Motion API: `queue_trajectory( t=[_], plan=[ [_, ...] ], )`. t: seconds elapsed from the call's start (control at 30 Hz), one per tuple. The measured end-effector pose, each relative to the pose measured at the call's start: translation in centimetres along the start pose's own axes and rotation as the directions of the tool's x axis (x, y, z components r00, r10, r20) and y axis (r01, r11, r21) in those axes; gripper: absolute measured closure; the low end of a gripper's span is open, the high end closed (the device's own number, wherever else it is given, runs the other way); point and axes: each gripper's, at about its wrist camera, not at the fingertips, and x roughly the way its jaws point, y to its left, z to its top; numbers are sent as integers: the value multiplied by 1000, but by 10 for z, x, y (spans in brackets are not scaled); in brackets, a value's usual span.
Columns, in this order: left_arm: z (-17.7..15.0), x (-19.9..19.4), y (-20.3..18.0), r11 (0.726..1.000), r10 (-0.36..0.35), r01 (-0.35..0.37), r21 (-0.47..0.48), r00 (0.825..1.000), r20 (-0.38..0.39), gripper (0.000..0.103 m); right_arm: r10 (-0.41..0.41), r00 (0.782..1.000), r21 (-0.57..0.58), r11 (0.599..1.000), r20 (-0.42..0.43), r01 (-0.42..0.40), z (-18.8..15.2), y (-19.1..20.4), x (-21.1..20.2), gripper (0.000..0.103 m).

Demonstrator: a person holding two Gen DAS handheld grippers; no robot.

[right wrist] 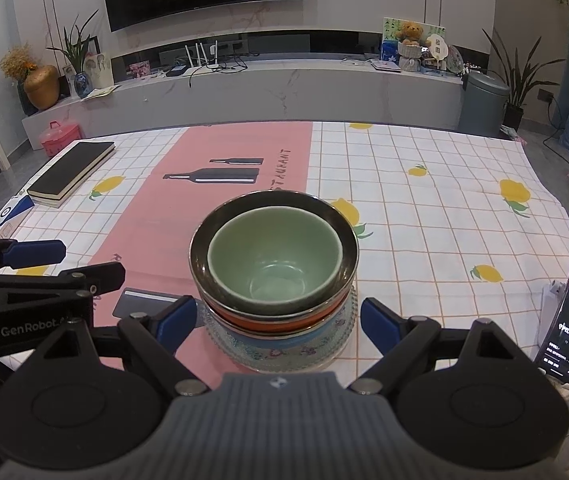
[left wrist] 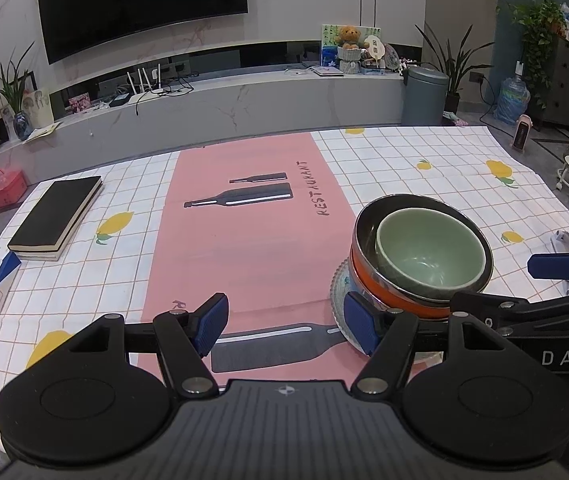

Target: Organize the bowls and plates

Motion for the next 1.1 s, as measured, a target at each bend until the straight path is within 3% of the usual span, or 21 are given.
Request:
queue_trajectory(
  t=[1.1],
  plan=[
    [1, 2, -3, 1000, -13, 13, 2, 1000, -11, 25, 15, 1000, 11, 1000, 2, -16, 1, 0, -2, 15]
  ],
)
